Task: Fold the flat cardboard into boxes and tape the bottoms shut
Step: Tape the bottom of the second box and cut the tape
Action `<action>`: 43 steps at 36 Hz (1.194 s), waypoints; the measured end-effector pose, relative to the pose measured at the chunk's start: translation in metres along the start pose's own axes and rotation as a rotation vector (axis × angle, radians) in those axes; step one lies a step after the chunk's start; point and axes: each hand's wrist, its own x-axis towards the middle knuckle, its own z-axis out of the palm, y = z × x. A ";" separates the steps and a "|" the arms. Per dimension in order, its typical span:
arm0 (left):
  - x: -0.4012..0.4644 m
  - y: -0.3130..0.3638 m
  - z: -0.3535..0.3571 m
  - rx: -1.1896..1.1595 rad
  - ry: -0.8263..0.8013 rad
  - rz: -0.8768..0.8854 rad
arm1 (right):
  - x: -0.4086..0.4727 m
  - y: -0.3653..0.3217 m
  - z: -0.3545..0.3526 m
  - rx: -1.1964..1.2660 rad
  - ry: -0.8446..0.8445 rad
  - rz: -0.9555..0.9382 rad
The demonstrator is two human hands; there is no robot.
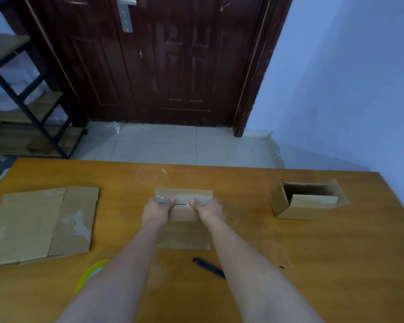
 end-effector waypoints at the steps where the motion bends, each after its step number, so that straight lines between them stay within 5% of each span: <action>1: 0.001 0.000 -0.001 -0.018 0.000 -0.001 | 0.000 0.000 -0.003 0.007 -0.010 -0.011; 8: -0.002 -0.004 -0.010 -0.285 0.012 0.021 | 0.001 0.009 -0.018 0.297 -0.123 0.020; 16: -0.010 0.013 -0.018 -0.453 0.056 0.164 | -0.011 -0.001 -0.042 0.936 -0.236 0.006; 21: -0.019 0.010 -0.022 -0.676 0.032 0.162 | -0.018 0.006 -0.053 1.106 -0.180 0.023; 26: -0.027 0.000 -0.023 -0.769 -0.026 0.062 | -0.018 0.016 -0.056 0.827 -0.124 0.031; 34: -0.032 -0.018 -0.009 -0.284 -0.031 0.100 | -0.006 0.030 -0.044 0.521 0.044 -0.087; 39: -0.033 -0.023 0.004 -0.351 -0.129 0.051 | 0.003 0.047 -0.035 0.625 0.171 -0.129; 43: -0.032 -0.024 0.009 -0.408 -0.202 -0.017 | 0.009 0.055 -0.029 0.519 0.115 -0.093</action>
